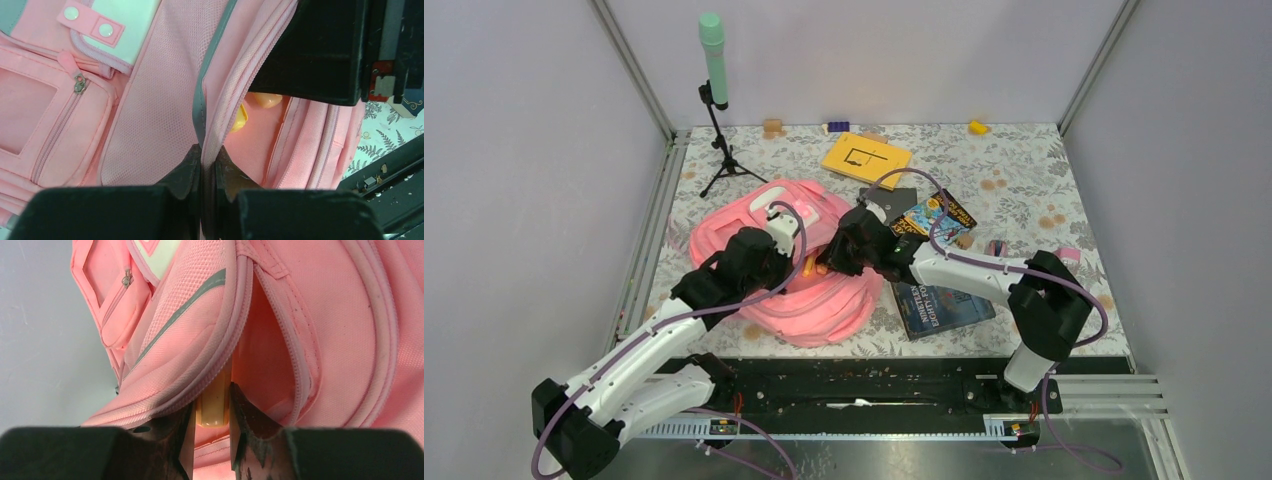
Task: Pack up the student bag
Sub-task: Place the stationery in the student bag.
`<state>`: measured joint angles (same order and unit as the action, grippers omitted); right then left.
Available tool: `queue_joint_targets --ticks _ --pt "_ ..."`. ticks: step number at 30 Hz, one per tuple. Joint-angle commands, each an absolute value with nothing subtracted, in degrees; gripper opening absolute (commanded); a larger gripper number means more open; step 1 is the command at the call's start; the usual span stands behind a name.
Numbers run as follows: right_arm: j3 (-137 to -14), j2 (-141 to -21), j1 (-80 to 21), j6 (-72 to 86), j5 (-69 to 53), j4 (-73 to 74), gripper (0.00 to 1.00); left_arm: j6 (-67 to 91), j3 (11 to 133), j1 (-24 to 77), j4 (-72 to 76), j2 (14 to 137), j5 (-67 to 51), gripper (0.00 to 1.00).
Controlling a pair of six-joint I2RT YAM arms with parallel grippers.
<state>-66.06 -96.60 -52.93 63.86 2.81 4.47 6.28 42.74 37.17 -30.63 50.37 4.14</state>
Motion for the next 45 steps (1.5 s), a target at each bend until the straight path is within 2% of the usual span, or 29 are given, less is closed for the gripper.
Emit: queue_joint_targets --ticks 1,3,6,7,11,20,21,22,26,29,34,38,41,45 --pt "-66.11 -96.72 -53.77 63.06 10.31 -2.27 0.19 7.01 46.09 38.73 -25.35 50.72 -2.47 0.0" --pt "-66.08 -95.8 -54.04 60.25 11.39 -1.53 0.31 7.03 46.35 38.76 -25.64 51.16 -2.38 0.0" --pt "-64.68 -94.14 -54.06 55.44 13.28 -1.4 0.42 7.03 46.4 38.76 -25.75 51.39 -2.25 0.0" --pt "-64.19 -93.41 -54.05 53.05 13.69 -1.41 0.48 7.03 46.33 38.76 -25.75 51.4 -1.94 0.0" --pt "-61.38 -90.0 -54.05 45.78 14.32 -1.6 0.6 7.19 46.36 38.74 -26.01 51.68 -1.01 0.0" --pt "-51.1 -78.77 -54.05 36.19 14.57 -7.08 0.62 7.38 47.02 38.76 -26.54 53.26 -3.2 0.0" --pt "-50.13 -77.37 -54.05 35.68 14.93 -7.15 0.62 7.32 47.21 38.76 -26.78 53.6 -4.0 0.05" --pt "-49.18 -76.01 -54.05 35.42 15.2 -6.97 0.62 7.3 47.39 38.74 -26.85 53.88 -5.08 0.15" --pt "-46.43 -70.11 -55.19 37.21 19.03 -3.97 0.6 7.16 47.73 38.76 -26.66 53.31 -7.79 0.64" --pt "-45.19 -65.56 -58.2 38.04 23.68 -1.7 0.6 7.03 47.53 38.64 -26.57 51.34 -5.54 0.84" --pt "-45.6 -63.57 -65.6 40.02 30.0 1.78 0.58 7.46 46.2 36.61 -24.61 45.3 -5.54 0.98" --pt "-48.08 -68.6 -72.57 40.96 33.65 0.47 0.59 10.85 46.39 27.01 -25.28 43.78 -2.05 0.99" --pt "-50.63 -74.54 -74.99 43.78 32.01 -2.94 0.59 12.85 47.97 19.71 -28.19 46.06 3.69 0.99" --pt "-52.19 -82.1 -76.43 46.71 29.17 -8.46 0.6 13.33 48.41 16.78 -29.61 46.88 6.64 0.99"
